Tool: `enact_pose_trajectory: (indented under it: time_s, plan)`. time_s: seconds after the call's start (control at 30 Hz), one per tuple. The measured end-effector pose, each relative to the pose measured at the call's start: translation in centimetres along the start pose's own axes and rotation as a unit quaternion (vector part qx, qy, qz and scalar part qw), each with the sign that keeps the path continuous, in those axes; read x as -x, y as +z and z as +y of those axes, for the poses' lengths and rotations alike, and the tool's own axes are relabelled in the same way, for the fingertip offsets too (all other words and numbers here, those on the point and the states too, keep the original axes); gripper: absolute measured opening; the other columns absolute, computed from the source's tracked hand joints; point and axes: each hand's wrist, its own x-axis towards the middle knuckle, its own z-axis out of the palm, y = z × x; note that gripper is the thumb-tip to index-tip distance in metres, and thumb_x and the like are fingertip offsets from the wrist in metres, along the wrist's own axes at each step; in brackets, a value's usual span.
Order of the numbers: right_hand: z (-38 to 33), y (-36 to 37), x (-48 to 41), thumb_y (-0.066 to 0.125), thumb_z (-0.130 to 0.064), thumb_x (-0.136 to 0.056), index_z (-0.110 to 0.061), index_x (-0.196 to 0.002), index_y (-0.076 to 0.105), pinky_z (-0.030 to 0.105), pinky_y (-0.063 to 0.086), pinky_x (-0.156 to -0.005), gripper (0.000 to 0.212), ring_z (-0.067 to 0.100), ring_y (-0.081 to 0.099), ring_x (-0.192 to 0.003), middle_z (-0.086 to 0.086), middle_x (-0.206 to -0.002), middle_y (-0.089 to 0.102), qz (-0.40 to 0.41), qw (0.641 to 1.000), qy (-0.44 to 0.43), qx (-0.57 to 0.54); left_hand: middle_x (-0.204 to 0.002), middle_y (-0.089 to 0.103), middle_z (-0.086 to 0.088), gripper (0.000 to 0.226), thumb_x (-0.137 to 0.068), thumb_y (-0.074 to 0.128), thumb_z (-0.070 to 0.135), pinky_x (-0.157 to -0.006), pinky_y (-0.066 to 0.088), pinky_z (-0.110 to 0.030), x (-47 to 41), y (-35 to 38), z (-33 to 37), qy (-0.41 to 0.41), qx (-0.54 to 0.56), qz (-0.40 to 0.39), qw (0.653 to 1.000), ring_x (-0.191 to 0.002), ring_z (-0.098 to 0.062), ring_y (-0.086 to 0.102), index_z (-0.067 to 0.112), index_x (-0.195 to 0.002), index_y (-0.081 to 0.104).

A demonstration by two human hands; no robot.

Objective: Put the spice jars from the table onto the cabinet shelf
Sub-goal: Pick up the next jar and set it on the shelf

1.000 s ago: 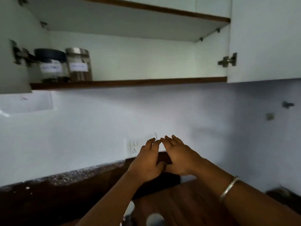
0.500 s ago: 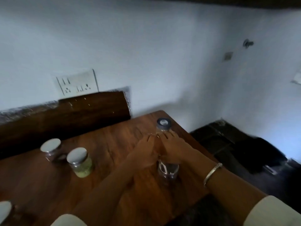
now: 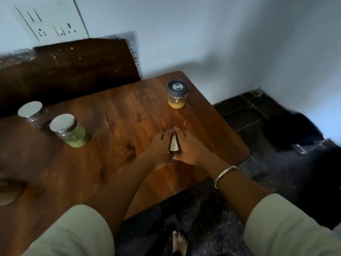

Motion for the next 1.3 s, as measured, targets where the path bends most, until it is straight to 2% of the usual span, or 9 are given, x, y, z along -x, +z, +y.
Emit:
enact_pose_trajectory:
  time_s: [0.2, 0.33, 0.43, 0.63, 0.8, 0.9, 1.03, 1.2, 1.3]
  plan:
    - [0.0, 0.2, -0.3, 0.077, -0.035, -0.072, -0.016, -0.148, 0.014, 0.035, 0.034, -0.106, 0.101, 0.027, 0.035, -0.134, 0.009, -0.148, 0.031, 0.044, 0.995, 0.003, -0.088, -0.14, 0.039, -0.004, 0.072, -0.078, 0.069, 0.02, -0.105, 0.041, -0.037, 0.6, -1.2, -0.6, 0.002, 0.063, 0.04, 0.997, -0.126, -0.021, 0.041, 0.022, -0.139, 0.03]
    - [-1.2, -1.2, -0.2, 0.08, -0.034, -0.068, -0.02, -0.139, 0.032, 0.012, 0.034, -0.092, 0.087, 0.015, 0.041, -0.126, 0.002, -0.138, 0.043, 0.12, 0.974, -0.028, -0.192, -0.13, 0.052, -0.011, 0.05, -0.083, 0.062, 0.005, -0.096, 0.037, -0.019, 1.9, -3.7, -0.9, 0.049, 0.15, 0.138, 0.978, -0.118, -0.019, 0.05, 0.008, -0.13, 0.046]
    - [-3.4, -2.0, 0.3, 0.079, -0.021, -0.071, -0.023, -0.133, 0.037, 0.003, 0.04, -0.084, 0.075, 0.008, 0.043, -0.119, -0.001, -0.131, 0.047, 0.15, 0.934, -0.053, -0.321, -0.136, 0.046, -0.007, 0.05, -0.084, 0.059, 0.002, -0.098, 0.04, -0.021, 3.2, -5.8, -1.4, 0.058, 0.247, 0.147, 0.956, -0.123, -0.017, 0.046, 0.021, -0.129, 0.045]
    - [-10.0, -2.1, 1.5, 0.072, -0.01, -0.077, -0.03, -0.135, 0.037, 0.019, 0.05, -0.086, 0.07, 0.004, 0.058, -0.11, -0.01, -0.123, 0.057, 0.128, 0.863, -0.07, -0.484, -0.122, 0.057, 0.0, 0.038, -0.085, 0.058, 0.004, -0.084, 0.054, -0.02, 6.7, -10.3, -2.9, 0.08, 0.4, 0.129, 0.904, -0.112, -0.017, 0.058, 0.019, -0.119, 0.053]
    - [-15.5, -2.1, 1.6, 0.064, -0.034, -0.082, -0.028, -0.142, 0.027, 0.043, 0.043, -0.102, 0.07, 0.022, 0.048, -0.125, 0.002, -0.142, 0.043, 0.136, 0.868, -0.03, -0.476, -0.125, 0.054, -0.003, 0.048, -0.093, 0.049, 0.009, -0.075, 0.055, -0.023, 10.2, -11.8, -5.0, 0.077, 0.471, 0.199, 0.856, -0.107, -0.014, 0.06, 0.022, -0.136, 0.036]
    - [-18.8, -2.5, 1.5, 0.062, -0.036, -0.085, -0.033, -0.126, 0.042, 0.042, 0.049, -0.095, 0.046, 0.019, 0.058, -0.111, 0.006, -0.134, 0.053, 0.168, 0.851, -0.025, -0.497, -0.136, 0.043, 0.015, 0.079, -0.084, 0.06, 0.002, -0.082, 0.053, -0.021, 11.9, -11.7, -6.0, 0.102, 0.465, 0.184, 0.86, -0.116, -0.005, 0.055, 0.036, -0.142, 0.019]
    - [-21.9, -2.8, 1.3, 0.05, -0.046, -0.089, -0.028, -0.137, 0.035, 0.04, 0.05, -0.093, 0.053, 0.02, 0.057, -0.114, 0.002, -0.131, 0.053, 0.177, 0.871, -0.066, -0.453, -0.132, 0.035, 0.028, 0.111, -0.075, 0.069, -0.004, -0.088, 0.052, -0.023, 13.4, -12.2, -6.5, 0.112, 0.45, 0.182, 0.867, -0.12, 0.001, 0.05, 0.034, -0.146, -0.009]
    - [-23.4, -2.9, 1.5, 0.036, -0.054, -0.089, -0.021, -0.131, 0.045, 0.034, 0.054, -0.085, 0.054, 0.016, 0.061, -0.106, 0.004, -0.122, 0.058, 0.207, 0.86, -0.11, -0.453, -0.13, 0.042, 0.017, 0.105, -0.075, 0.069, -0.002, -0.088, 0.052, -0.02, 14.9, -14.1, -7.1, 0.112, 0.483, 0.219, 0.841, -0.112, 0.007, 0.054, 0.026, -0.147, -0.002]
    - [-23.8, -2.4, 1.2, 0.027, -0.056, -0.093, -0.026, -0.122, 0.049, 0.046, 0.048, -0.095, 0.047, 0.019, 0.057, -0.108, 0.003, -0.119, 0.058, 0.176, 0.873, -0.054, -0.451, -0.129, 0.045, 0.011, 0.096, -0.078, 0.063, -0.005, -0.081, 0.052, -0.016, 15.8, -14.4, -7.1, 0.11, 0.497, 0.223, 0.831, -0.108, 0.006, 0.057, 0.03, -0.145, 0.004]
